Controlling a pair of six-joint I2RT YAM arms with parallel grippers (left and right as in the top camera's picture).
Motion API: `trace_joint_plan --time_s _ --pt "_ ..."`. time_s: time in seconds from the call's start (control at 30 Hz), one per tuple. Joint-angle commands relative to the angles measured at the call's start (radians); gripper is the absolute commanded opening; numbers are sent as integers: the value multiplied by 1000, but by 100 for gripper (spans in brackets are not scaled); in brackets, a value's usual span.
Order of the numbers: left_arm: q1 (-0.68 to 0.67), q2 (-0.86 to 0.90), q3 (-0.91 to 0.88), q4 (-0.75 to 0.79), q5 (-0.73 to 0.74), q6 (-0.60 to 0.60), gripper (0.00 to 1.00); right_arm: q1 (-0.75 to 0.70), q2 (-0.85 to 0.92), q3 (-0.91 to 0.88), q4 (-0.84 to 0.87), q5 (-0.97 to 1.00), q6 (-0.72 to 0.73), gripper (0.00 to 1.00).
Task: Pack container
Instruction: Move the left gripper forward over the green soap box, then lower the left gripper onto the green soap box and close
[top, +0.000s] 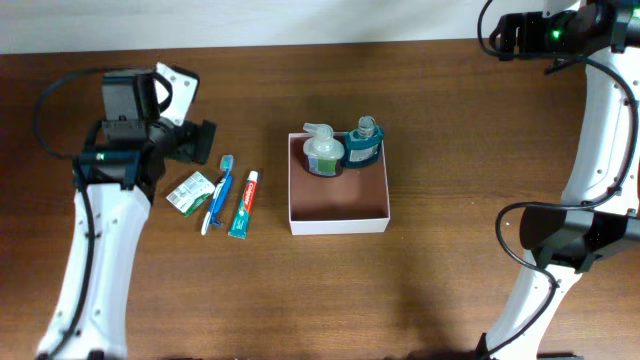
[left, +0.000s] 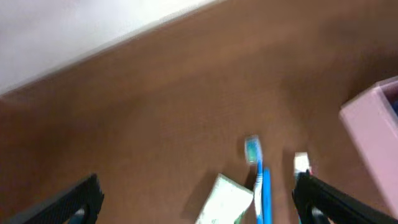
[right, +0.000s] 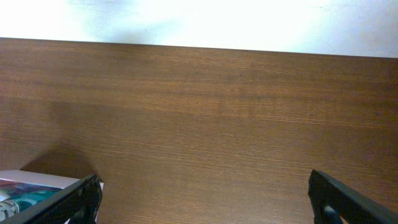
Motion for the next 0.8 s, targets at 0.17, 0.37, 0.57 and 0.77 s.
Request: trace_joint_plan --time_s 0.17,0.37,0.57,0.77 --pt "166 171 15 -163 258 223 99 -3 -3 5 3 1 1 99" --pt "209 242 15 -195 328 320 97 -3 -3 5 3 1 1 99" --pt "207 306 14 -190 338 359 98 -3 -2 5 3 1 1 99" --pt "207 381 14 -183 277 365 97 -3 -3 5 3 1 1 99"
